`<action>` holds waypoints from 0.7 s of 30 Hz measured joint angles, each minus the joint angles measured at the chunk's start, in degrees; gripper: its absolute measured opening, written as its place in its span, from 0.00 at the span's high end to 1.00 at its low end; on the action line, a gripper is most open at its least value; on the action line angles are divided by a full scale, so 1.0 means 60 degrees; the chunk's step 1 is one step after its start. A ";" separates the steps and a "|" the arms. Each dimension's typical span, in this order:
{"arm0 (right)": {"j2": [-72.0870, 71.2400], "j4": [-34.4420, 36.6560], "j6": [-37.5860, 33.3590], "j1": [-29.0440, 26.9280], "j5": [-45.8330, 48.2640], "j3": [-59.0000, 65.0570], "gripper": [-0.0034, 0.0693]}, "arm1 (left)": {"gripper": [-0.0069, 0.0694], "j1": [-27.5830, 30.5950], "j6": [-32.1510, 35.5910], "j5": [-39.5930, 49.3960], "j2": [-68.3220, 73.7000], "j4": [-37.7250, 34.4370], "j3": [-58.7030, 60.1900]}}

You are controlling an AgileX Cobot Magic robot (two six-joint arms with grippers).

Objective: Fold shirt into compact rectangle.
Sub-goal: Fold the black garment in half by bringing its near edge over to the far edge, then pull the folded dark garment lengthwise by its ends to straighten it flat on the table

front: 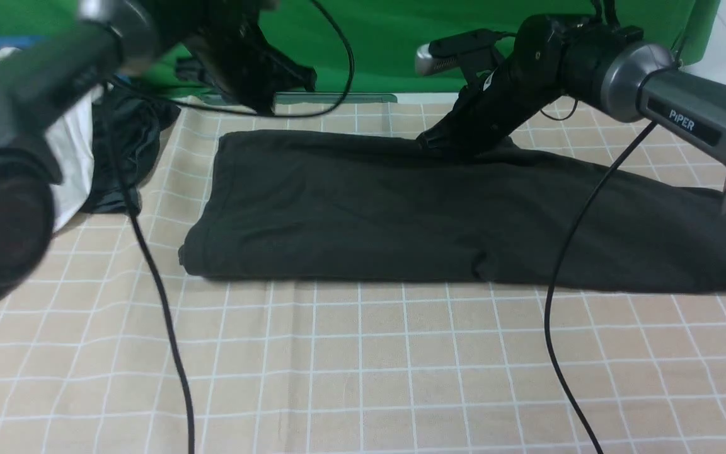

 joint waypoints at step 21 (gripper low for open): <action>-0.1572 -0.0281 -0.0369 -0.1269 0.4685 -0.1127 0.86 | 0.88 -0.0608 -0.0114 -0.1377 -0.4659 -0.1345 0.8374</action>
